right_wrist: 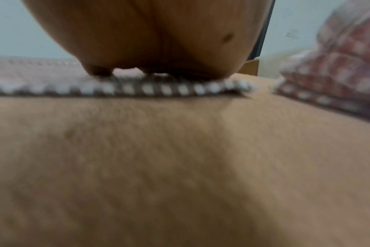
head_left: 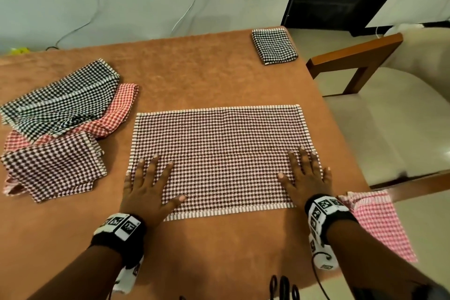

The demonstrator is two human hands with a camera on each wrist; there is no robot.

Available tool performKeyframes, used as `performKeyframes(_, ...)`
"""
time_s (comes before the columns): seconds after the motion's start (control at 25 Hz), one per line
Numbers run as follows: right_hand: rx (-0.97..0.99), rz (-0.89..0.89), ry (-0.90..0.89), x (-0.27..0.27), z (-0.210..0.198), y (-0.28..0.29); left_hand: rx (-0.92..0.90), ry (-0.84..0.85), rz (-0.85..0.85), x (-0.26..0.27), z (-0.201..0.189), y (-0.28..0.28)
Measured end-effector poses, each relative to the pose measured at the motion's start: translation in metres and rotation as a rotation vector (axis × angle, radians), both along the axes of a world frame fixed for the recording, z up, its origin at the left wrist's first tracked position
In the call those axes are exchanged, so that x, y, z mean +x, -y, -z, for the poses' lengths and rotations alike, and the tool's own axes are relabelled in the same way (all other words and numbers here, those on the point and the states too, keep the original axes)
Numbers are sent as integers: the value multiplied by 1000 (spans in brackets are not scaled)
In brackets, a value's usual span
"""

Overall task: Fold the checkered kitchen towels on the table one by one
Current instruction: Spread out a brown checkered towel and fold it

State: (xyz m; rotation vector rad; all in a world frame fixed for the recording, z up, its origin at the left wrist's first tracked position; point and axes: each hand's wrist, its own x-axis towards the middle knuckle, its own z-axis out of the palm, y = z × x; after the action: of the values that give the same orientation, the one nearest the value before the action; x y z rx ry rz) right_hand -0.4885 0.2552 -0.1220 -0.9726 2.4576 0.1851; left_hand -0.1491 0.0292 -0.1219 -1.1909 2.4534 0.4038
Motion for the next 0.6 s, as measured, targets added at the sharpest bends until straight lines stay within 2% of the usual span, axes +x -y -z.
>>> performKeyframes(0.12, -28, -7, 5, 16, -16, 32, -25, 3, 16, -25, -14, 2)
performKeyframes(0.24, -132, -174, 40, 47, -32, 100, -3, -103, 183, -79, -30, 14)
performKeyframes(0.36, -173, -293, 69, 66, -34, 164, 24, -174, 300, -127, -27, 35)
performKeyframes(0.44, -128, -321, 62, 64, -25, 184, 3, -114, 339, -135, -13, 52)
performKeyframes(0.6, -51, -366, 69, 53, -5, 188, -43, 40, 382, -123, 9, 76)
